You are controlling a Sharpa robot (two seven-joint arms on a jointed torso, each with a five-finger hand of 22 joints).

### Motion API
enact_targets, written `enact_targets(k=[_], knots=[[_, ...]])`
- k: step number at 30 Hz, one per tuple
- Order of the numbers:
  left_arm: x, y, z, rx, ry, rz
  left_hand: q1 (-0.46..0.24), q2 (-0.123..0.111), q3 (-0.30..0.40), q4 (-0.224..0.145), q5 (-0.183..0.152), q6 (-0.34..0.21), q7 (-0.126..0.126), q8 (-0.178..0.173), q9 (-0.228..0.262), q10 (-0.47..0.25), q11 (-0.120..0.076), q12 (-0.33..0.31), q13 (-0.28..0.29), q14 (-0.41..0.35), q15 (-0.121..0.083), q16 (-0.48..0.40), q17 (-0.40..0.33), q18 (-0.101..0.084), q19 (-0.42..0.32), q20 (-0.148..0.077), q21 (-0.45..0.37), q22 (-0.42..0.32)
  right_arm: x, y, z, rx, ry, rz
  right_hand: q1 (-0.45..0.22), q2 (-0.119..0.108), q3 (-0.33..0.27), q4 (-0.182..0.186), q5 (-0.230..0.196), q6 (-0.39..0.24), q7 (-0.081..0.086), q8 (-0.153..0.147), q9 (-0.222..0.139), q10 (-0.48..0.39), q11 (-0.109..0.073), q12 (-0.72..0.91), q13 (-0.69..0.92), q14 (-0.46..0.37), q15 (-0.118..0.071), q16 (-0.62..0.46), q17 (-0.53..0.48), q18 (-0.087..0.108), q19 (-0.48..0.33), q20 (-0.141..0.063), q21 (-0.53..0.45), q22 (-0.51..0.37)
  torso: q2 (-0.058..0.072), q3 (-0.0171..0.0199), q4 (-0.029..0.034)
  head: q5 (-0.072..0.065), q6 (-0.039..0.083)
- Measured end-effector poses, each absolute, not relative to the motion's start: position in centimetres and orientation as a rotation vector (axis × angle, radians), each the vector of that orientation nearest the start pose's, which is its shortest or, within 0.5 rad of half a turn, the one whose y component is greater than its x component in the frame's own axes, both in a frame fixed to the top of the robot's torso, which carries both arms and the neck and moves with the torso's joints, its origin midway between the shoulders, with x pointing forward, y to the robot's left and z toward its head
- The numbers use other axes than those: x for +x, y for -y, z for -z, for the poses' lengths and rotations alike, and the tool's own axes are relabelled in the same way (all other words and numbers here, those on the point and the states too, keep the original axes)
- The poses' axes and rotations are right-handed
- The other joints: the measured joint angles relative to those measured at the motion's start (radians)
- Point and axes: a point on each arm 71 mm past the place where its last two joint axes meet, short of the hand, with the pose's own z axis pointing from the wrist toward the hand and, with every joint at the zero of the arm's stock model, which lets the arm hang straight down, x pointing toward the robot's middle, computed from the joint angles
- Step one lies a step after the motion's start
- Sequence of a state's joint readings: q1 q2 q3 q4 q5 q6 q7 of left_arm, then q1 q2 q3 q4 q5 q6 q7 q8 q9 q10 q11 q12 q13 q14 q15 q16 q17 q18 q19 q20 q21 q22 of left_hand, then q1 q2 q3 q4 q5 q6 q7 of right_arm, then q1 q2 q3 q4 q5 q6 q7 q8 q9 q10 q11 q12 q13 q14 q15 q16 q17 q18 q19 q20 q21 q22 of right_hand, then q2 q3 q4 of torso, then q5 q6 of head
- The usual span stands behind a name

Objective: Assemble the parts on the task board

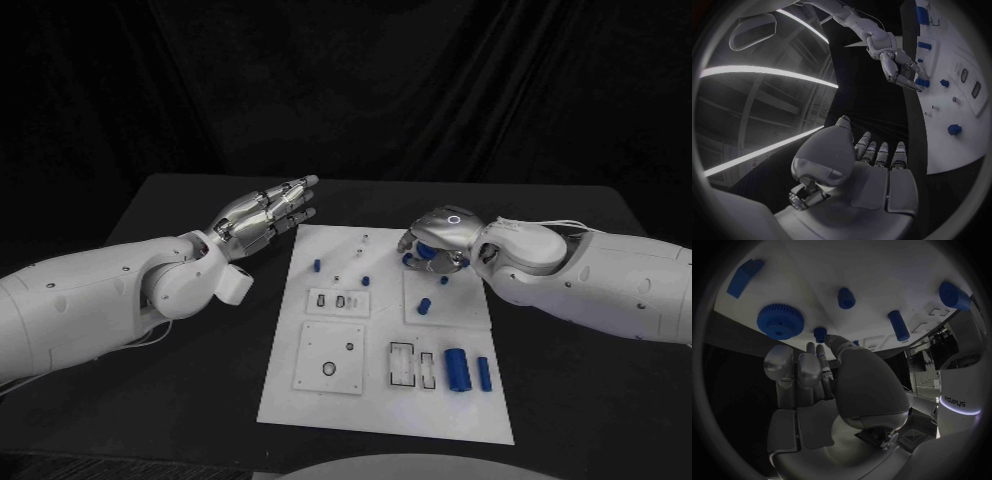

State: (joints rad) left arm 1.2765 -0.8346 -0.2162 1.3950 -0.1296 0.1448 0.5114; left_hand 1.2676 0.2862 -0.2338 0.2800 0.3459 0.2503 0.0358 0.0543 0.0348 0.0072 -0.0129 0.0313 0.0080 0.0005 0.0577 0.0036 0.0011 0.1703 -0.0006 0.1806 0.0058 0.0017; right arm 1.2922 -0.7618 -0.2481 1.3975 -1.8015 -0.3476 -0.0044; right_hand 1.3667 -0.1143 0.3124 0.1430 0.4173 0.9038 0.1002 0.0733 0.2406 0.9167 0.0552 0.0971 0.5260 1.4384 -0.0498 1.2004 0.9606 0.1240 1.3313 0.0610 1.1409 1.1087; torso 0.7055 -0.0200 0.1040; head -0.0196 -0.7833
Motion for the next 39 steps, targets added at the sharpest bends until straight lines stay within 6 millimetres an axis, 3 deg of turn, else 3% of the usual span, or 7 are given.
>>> enact_targets(k=[11,15,23,29,36,39], knots=[[48.77,-22.16,20.11,-0.808,-1.672,1.811,0.009,-0.001,0.01,-0.004,0.01,0.007,0.007,0.005,0.001,0.002,0.016,0.012,0.002,0.0,0.007,0.0,0.0,0.0,0.0,0.014,0.0,-0.001,48.93,18.79,21.91,-0.674,-1.588,-0.475,0.0,0.0,0.022,-0.002,0.0,0.008,0.002,0.0,-0.009,0.022,0.003,-0.012,-0.047,0.0,0.0,0.005,0.011,0.0,0.0,0.0,0.009,0.019,0.0,0.0003,-0.0003,0.001,-0.003],[48.77,-22.16,20.13,-0.809,-1.675,1.809,0.012,0.001,0.01,-0.004,0.015,0.012,0.013,0.009,0.002,0.003,0.017,0.014,0.003,0.0,0.007,0.0,0.0,0.0,0.002,0.016,0.0,-0.001,48.94,18.78,21.97,-0.675,-1.589,-0.475,0.013,0.013,0.046,-0.011,0.0,0.026,0.003,0.0,-0.012,0.061,0.004,-0.012,-0.08,0.0,0.0,0.012,0.017,0.0,0.003,0.003,0.018,0.032,0.0,0.0003,-0.0002,0.003,-0.004],[48.79,-22.18,20.17,-0.811,-1.679,1.806,0.017,-0.001,0.012,-0.007,0.019,0.016,0.016,0.013,0.003,0.006,0.026,0.023,0.005,0.0,0.014,0.0,0.001,0.0,0.0,0.021,0.0,-0.001,48.98,18.78,22.01,-0.677,-1.589,-0.477,0.031,0.009,0.072,-0.028,-0.071,0.057,0.007,0.0,-0.017,0.138,0.006,-0.028,-0.171,0.0,0.0,0.012,0.017,0.0,0.007,0.0,0.026,0.056,0.0,0.0002,-0.0003,0.001,0.002],[48.8,-22.14,20.22,-0.812,-1.685,1.805,0.026,0.0,0.018,-0.013,0.032,0.02,0.02,0.017,0.003,0.007,0.027,0.023,0.006,0.0,0.014,0.0,0.0,0.0,0.0,0.028,0.0,-0.001,49.04,18.87,22.03,-0.677,-1.589,-0.475,0.055,0.007,0.085,-0.041,-0.082,0.083,0.007,0.003,-0.017,0.174,0.003,-0.028,-0.216,-0.013,0.005,-0.036,-0.045,0.0,-0.004,0.003,0.001,0.038,0.0,0.0003,-0.0001,-0.006,0.006],[48.78,-22.09,20.27,-0.813,-1.69,1.805,0.036,-0.001,0.026,-0.021,0.05,0.023,0.023,0.021,0.003,0.01,0.031,0.027,0.005,0.0,0.021,0.0,0.0,0.0,0.004,0.032,0.0,-0.001,49.05,18.94,21.98,-0.676,-1.585,-0.479,0.073,0.004,0.09,-0.053,-0.09,0.115,0.007,0.012,-0.015,0.211,-0.001,-0.034,-0.25,-0.006,-0.003,-0.027,-0.023,0.0,0.006,-0.001,0.022,0.067,0.0,0.0005,0.0002,-0.006,0.002],[48.77,-22.13,20.28,-0.814,-1.692,1.804,0.036,-0.001,0.026,-0.021,0.055,0.026,0.02,0.021,0.004,0.01,0.031,0.03,0.006,0.0,0.021,0.0,0.0,0.0,0.004,0.032,0.0,-0.001,49.01,19.02,21.94,-0.669,-1.584,-0.485,0.077,0.008,0.088,-0.055,-0.09,0.128,0.009,0.017,-0.011,0.226,0.0,-0.036,-0.26,-0.004,0.0,-0.026,-0.016,0.0,0.007,0.0,0.024,0.074,0.0,0.0006,0.0002,-0.003,0.006]])
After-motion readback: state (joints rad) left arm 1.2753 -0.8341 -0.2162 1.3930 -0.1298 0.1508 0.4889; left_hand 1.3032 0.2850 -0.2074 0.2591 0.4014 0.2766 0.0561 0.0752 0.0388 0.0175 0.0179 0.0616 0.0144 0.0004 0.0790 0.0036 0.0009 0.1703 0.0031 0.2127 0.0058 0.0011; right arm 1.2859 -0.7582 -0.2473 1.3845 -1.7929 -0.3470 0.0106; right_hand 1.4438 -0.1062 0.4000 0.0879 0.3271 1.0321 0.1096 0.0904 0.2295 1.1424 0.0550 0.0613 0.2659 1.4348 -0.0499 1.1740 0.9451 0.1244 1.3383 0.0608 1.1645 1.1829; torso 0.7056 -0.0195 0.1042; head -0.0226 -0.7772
